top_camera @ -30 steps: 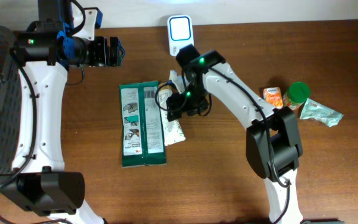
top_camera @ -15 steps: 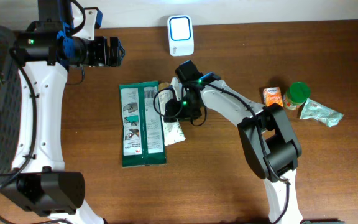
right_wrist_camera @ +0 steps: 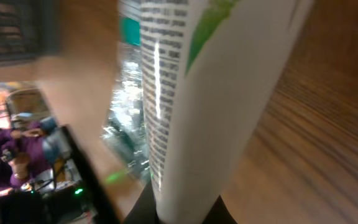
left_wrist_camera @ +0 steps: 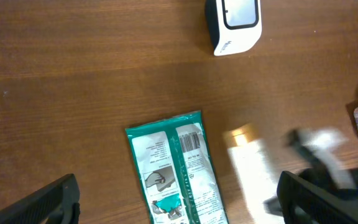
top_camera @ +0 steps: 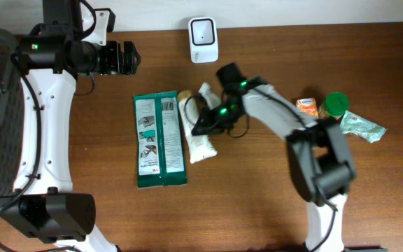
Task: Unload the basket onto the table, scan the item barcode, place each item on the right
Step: 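Lift the white tube with the right gripper and hold it at the scanner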
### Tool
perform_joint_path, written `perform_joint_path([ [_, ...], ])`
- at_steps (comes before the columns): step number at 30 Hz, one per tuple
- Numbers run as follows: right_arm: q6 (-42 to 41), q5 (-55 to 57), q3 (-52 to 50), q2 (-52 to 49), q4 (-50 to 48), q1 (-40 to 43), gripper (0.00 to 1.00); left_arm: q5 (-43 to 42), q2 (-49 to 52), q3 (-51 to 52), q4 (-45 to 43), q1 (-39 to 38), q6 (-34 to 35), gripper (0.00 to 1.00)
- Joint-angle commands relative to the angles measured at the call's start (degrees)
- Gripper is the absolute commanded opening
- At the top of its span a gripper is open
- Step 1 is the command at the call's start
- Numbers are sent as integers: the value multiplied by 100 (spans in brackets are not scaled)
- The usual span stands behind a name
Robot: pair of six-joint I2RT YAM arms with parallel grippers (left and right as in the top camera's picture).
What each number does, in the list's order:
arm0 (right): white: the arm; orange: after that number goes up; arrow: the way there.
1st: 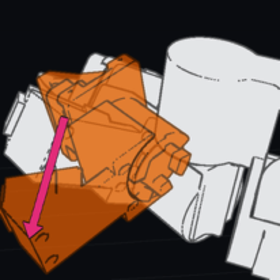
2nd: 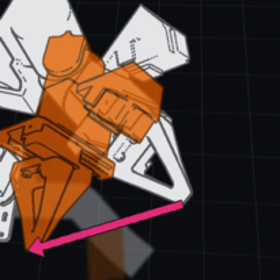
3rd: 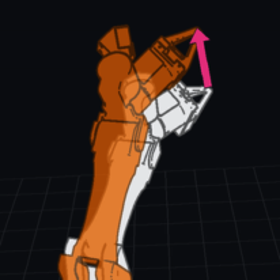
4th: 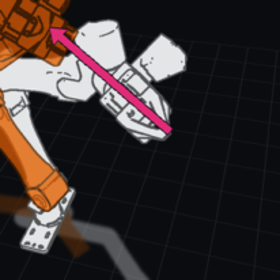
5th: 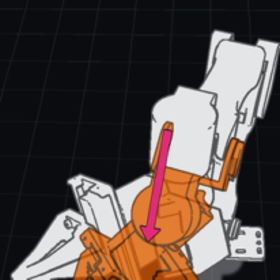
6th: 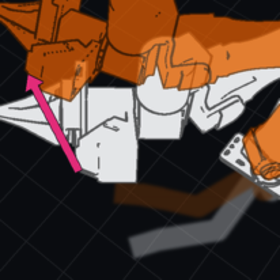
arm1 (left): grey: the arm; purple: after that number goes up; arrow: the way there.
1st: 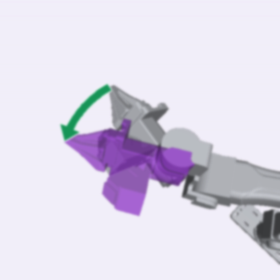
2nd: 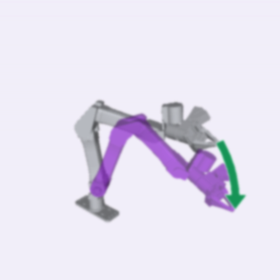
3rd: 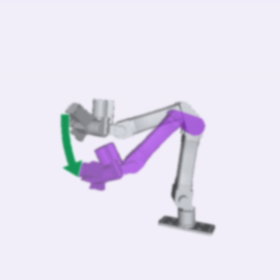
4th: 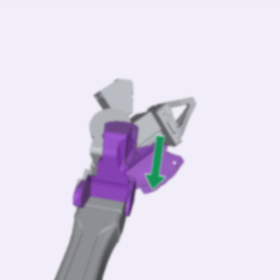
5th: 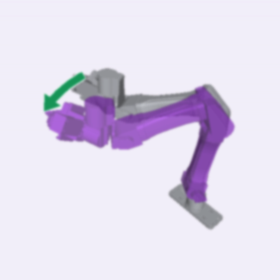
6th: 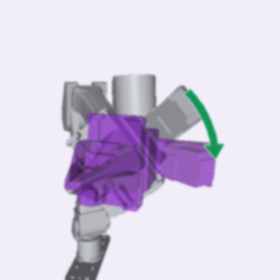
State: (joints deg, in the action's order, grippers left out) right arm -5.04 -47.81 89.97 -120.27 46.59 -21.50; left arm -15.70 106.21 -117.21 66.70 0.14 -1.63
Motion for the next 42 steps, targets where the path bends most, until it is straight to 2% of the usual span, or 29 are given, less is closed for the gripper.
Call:
perform_joint_path([
  [1,616,-1172,122,1469,13,496,4,-42,-37,-15,4,4,57,99],
  [8,610,-3010,122,2968,13,1600,4,-42,-37,-15,4,4,57,99],
  [12,444,-3119,122,3115,11,1742,4,-44,-37,-15,4,4,57,99],
  [14,125,-2830,120,3108,11,1740,4,-42,-37,-15,4,4,57,99],
  [16,-907,-1709,122,3104,0,1738,4,-42,-37,-15,4,4,57,99],
  [20,-988,-1021,452,2927,114,1681,4,-42,-37,-15,4,4,57,99],
  [22,-522,-262,1364,2463,680,1421,4,-42,-37,-15,4,4,57,99],
  [25,129,1191,3663,1233,2006,905,4,-42,-37,-15,4,4,57,99],
  [26,295,1698,4603,684,2378,739,4,-42,-37,-15,4,4,57,99],
  [27,514,2667,5783,-103,2640,494,4,-42,-37,-15,4,4,57,99],
  [28,621,3047,6024,-319,2618,411,4,-44,-37,-15,4,4,57,99],
  [33,1840,6590,6175,-1502,1342,-170,4,-42,-37,-15,4,4,57,99],
  [42,2994,8472,6168,-2859,-70,-439,4,-42,-37,-15,4,4,57,99],
])
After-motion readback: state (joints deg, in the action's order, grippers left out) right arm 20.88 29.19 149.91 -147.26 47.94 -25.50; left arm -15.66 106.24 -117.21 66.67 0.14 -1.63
